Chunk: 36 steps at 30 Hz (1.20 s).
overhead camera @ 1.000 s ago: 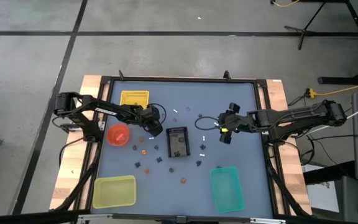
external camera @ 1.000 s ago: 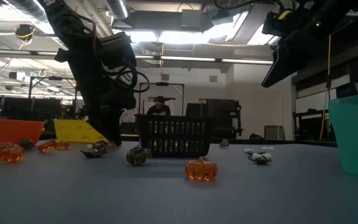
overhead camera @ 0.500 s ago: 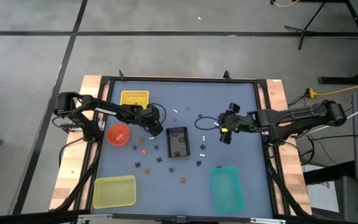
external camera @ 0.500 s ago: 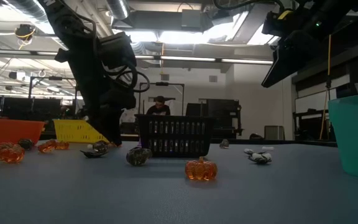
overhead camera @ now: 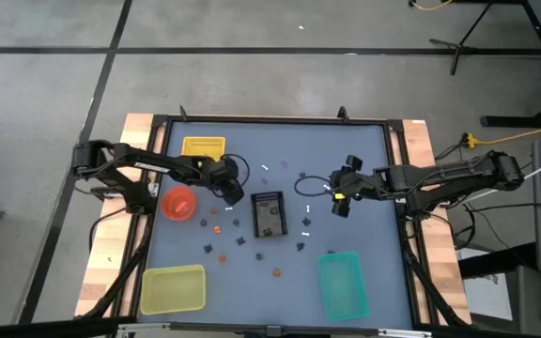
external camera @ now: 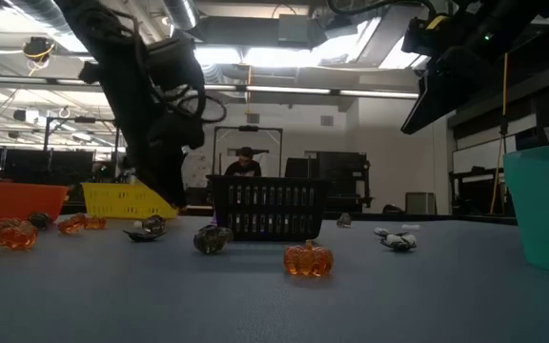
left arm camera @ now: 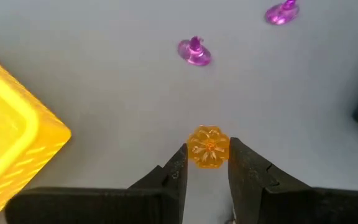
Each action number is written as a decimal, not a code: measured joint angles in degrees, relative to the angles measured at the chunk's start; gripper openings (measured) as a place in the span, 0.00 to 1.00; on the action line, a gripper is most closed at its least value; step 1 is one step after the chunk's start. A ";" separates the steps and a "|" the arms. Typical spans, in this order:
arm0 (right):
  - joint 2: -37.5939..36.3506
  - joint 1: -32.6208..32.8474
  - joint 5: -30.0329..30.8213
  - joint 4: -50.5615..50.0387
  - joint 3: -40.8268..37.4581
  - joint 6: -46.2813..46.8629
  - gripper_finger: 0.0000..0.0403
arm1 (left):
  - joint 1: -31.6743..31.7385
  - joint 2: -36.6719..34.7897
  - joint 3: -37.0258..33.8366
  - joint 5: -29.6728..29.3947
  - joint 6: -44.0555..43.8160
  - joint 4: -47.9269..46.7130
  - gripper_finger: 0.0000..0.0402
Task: Sort Halloween decoration
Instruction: Put the orange pumpkin toy into the orange bin
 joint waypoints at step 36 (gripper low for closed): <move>0.00 0.02 -0.80 0.20 0.00 0.02 0.53 | 0.00 -23.18 0.00 14.43 -7.74 -53.28 0.18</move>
